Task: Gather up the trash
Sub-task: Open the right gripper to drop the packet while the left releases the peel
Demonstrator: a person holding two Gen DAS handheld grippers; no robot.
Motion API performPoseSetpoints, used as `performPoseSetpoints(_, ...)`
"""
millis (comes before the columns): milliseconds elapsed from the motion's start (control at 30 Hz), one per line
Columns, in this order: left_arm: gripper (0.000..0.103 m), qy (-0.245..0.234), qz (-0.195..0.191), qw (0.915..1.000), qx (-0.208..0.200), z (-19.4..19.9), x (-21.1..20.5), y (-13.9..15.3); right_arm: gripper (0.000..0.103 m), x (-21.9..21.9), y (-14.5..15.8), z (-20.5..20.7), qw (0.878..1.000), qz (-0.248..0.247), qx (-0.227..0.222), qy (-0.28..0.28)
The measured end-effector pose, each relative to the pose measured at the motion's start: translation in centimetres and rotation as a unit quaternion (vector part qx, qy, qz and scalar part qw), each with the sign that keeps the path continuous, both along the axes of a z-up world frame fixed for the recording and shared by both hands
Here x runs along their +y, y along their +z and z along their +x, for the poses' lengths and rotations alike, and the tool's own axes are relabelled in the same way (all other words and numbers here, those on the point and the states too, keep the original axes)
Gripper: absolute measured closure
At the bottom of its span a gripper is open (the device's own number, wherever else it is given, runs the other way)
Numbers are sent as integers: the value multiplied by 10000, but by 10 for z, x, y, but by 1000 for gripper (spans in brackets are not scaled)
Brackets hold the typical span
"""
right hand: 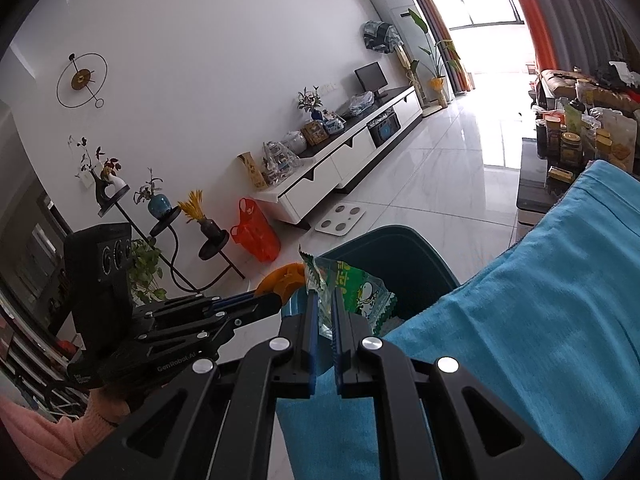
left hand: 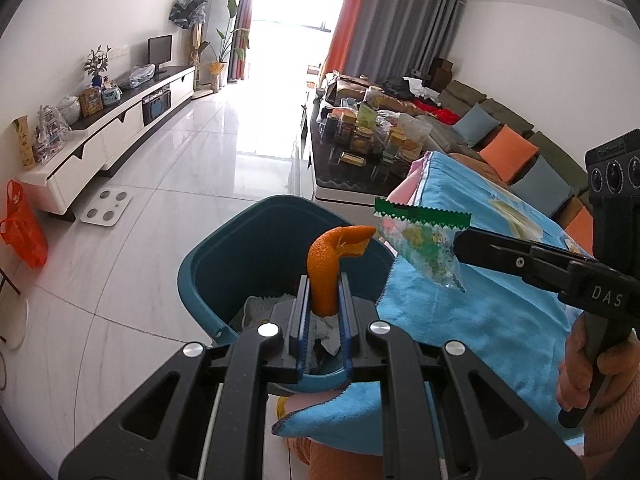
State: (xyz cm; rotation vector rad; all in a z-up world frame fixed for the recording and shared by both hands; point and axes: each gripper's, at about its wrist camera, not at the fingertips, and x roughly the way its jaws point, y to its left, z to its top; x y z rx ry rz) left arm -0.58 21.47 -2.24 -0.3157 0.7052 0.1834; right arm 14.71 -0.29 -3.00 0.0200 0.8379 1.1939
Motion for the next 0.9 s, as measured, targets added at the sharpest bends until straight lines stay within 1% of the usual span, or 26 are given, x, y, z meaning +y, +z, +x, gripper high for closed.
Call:
performPoseSetpoints(467,90,133,-20,9999,69,3,3,-6,98,20,0,4,9999,-106,-6,59)
performPoseSetpoints(900,90,221,-47,9997,108,8,3,-10,98,30,-6,8,9998,-179,56,76)
